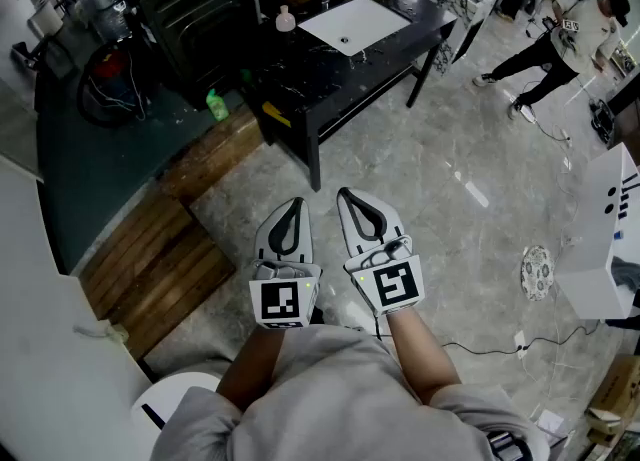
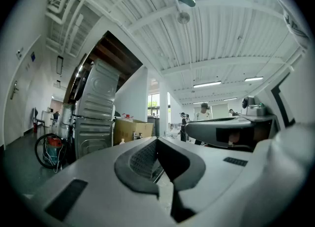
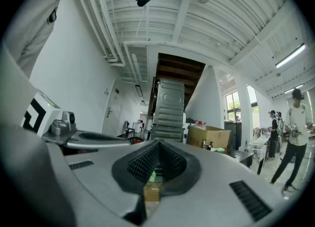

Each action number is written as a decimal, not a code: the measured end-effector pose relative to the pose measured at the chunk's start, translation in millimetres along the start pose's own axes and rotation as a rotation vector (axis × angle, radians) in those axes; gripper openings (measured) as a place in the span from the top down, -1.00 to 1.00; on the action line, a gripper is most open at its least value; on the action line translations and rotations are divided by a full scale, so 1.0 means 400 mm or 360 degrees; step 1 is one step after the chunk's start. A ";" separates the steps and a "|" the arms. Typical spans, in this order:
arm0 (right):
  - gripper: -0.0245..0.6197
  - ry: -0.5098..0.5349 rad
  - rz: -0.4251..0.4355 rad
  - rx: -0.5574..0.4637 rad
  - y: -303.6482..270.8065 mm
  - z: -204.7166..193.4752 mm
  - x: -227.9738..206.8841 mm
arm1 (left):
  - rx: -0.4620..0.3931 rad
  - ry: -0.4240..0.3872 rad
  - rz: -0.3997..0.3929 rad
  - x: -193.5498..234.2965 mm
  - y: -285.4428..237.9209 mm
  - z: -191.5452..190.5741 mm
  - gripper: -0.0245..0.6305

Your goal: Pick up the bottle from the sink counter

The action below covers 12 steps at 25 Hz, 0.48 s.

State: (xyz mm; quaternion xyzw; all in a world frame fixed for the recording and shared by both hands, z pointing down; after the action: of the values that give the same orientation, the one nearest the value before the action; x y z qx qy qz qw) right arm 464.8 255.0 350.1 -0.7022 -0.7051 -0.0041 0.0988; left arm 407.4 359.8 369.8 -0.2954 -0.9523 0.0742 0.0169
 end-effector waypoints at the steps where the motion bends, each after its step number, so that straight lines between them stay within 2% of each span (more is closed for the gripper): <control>1: 0.90 0.0000 0.0000 -0.0009 -0.022 0.003 0.004 | 0.0004 -0.0014 -0.0013 0.016 -0.011 -0.001 0.88; 12: 0.90 -0.0087 -0.0055 0.0013 -0.280 0.017 0.043 | 0.0060 -0.0088 -0.0077 0.246 -0.139 -0.001 0.88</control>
State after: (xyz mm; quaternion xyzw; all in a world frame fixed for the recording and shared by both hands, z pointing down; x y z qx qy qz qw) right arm 353.0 271.4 361.0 -0.6892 -0.7197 0.0161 0.0823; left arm 295.0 370.1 377.4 -0.2697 -0.9578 0.0997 -0.0021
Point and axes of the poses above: the fingertips, and each gripper's own axes: y backward along the fingers, x to its left, z out of its top, the point moved 6 cm from there along y, backward along the fingers, and after that the axes turned 10 degrees about x, right-handed, at the moved point
